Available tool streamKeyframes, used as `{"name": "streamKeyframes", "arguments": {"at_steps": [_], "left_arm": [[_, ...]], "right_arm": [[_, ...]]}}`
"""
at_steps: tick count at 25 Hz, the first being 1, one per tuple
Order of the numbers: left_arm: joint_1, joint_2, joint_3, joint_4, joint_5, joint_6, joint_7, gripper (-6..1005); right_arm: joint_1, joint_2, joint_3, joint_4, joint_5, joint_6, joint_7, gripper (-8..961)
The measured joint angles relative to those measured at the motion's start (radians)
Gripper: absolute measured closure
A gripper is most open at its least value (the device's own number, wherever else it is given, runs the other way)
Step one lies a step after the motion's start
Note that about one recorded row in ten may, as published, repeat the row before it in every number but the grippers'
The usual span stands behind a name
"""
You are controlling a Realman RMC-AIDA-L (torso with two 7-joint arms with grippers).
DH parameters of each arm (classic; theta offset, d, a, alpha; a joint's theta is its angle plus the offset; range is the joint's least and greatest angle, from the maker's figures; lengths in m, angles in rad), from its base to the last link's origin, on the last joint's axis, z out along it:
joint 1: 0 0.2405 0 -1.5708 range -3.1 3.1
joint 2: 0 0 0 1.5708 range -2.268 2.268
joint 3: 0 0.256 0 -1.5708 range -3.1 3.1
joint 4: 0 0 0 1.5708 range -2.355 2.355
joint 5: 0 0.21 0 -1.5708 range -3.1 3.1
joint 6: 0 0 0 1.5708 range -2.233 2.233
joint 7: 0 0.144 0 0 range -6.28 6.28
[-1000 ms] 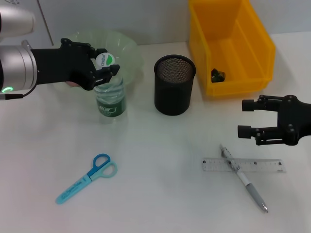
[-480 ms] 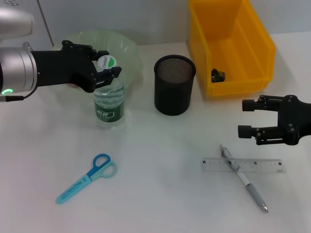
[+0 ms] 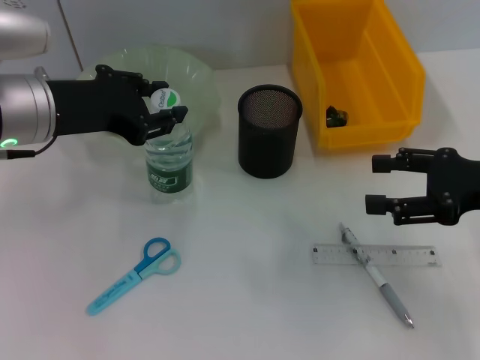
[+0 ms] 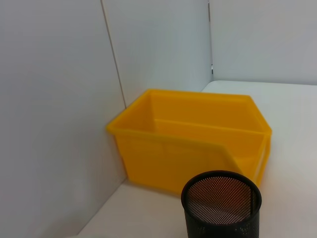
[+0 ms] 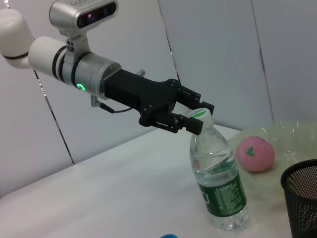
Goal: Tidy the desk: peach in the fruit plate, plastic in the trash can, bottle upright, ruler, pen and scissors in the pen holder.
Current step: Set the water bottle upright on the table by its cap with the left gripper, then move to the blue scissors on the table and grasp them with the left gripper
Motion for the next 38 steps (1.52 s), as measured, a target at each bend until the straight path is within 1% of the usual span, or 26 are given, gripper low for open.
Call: {"name": "streamKeyframes", "arguments": {"at_steps": [5, 18, 19, 24, 25, 26, 30, 31, 33, 35, 37, 38], "left_arm": [[0.0, 0.0, -0.001, 0.0, 0.0, 0.003, -0.003, 468], [-0.002, -0.003, -0.004, -0.001, -0.007, 0.007, -0.015, 448], [-0.001, -0.002, -0.016, -0.001, -0.032, 0.009, -0.014, 446], [0.0, -0.001, -0.025, -0.001, -0.048, 0.015, -0.01, 439], [0.0, 0.0, -0.037, -0.001, -0.064, 0.028, -0.005, 437], [-0.003, 0.001, -0.07, 0.004, -0.078, 0.061, 0.002, 403], [0.001, 0.001, -0.073, 0.019, -0.078, 0.071, -0.001, 268], [0.035, -0.002, -0.072, 0.078, -0.078, 0.085, -0.012, 234], [0.069, -0.002, -0.066, 0.123, -0.074, 0.096, -0.045, 212], [0.069, -0.002, -0.066, 0.123, -0.074, 0.096, -0.045, 191], [0.147, -0.002, -0.043, 0.227, -0.035, 0.133, -0.145, 180], [0.158, -0.002, -0.036, 0.24, -0.025, 0.136, -0.158, 180]], "right_arm": [[-0.005, 0.007, -0.001, -0.015, 0.0, 0.0, 0.001, 121], [-0.009, 0.007, 0.0, -0.017, 0.0, -0.003, 0.002, 121], [-0.01, 0.008, 0.0, -0.017, 0.0, -0.003, 0.002, 121], [-0.01, 0.007, 0.002, -0.017, 0.0, -0.003, 0.002, 121], [-0.01, 0.007, 0.003, -0.017, 0.0, -0.003, 0.002, 121], [-0.01, 0.007, 0.004, -0.017, 0.0, -0.003, 0.002, 121], [-0.009, 0.008, 0.007, -0.017, 0.0, -0.003, 0.002, 121], [-0.009, 0.007, 0.007, -0.017, 0.0, -0.003, 0.002, 121], [-0.009, 0.007, 0.007, -0.017, 0.0, 0.002, -0.002, 121], [-0.009, 0.007, 0.008, -0.018, 0.0, 0.003, -0.002, 121], [-0.009, 0.007, 0.015, -0.024, 0.0, 0.004, -0.001, 121], [-0.009, 0.007, 0.021, -0.029, 0.0, 0.004, 0.0, 121]]}}
